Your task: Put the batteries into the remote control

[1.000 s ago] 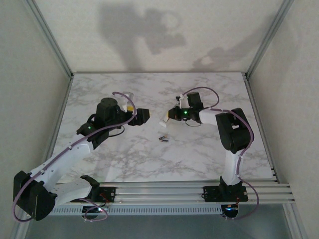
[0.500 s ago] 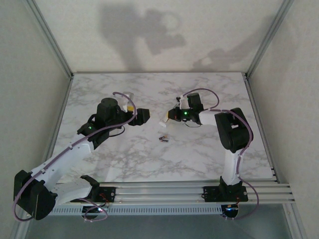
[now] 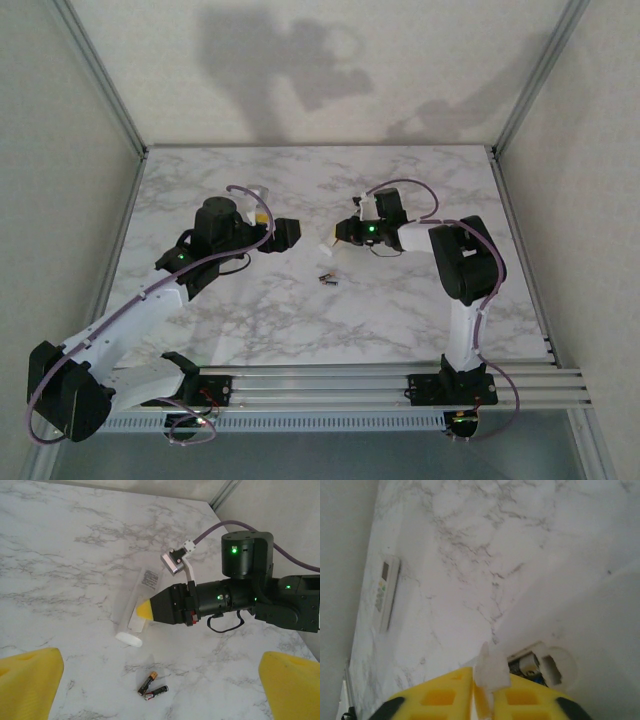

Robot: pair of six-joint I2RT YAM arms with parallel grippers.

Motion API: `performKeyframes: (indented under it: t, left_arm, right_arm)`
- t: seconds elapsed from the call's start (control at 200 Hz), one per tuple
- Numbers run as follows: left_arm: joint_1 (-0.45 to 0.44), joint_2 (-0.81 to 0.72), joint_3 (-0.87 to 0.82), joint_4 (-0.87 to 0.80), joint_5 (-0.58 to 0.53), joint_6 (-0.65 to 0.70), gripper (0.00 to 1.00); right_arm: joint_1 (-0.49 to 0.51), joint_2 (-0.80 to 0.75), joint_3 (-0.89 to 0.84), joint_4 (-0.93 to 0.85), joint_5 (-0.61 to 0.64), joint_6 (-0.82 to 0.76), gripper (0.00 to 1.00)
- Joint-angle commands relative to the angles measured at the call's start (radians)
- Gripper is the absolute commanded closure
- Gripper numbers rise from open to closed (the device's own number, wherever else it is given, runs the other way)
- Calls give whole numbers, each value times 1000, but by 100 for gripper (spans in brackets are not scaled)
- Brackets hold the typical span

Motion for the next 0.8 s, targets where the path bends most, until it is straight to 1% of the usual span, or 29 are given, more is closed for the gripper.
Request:
performKeyframes:
  t: [0.0,0.265,0.37,0.486,0.566,0.796]
  left_arm:
    - [10,3,-7,29,11,-8,0]
    - [9,-5,-8,24,11,-6,0]
    - [9,-12,-7,22,8,-5,1]
    - [9,-12,-7,24,9,-5,1]
    - [9,-11,-8,25,12,-6,0]
    - [9,-19,-13,23,9,-2,1]
  right_arm:
    - [13,-17,-24,-72,40,-20,79]
    - [13,-58,-14,-140,91,-40,68]
    - [12,-82,2,-213,127,-76,65]
    - [11,-100,23,-283,150,-115,58]
    - [12,-98,60,-347,157,-143,57]
    - [5,-138,81,-408,208,-155,54]
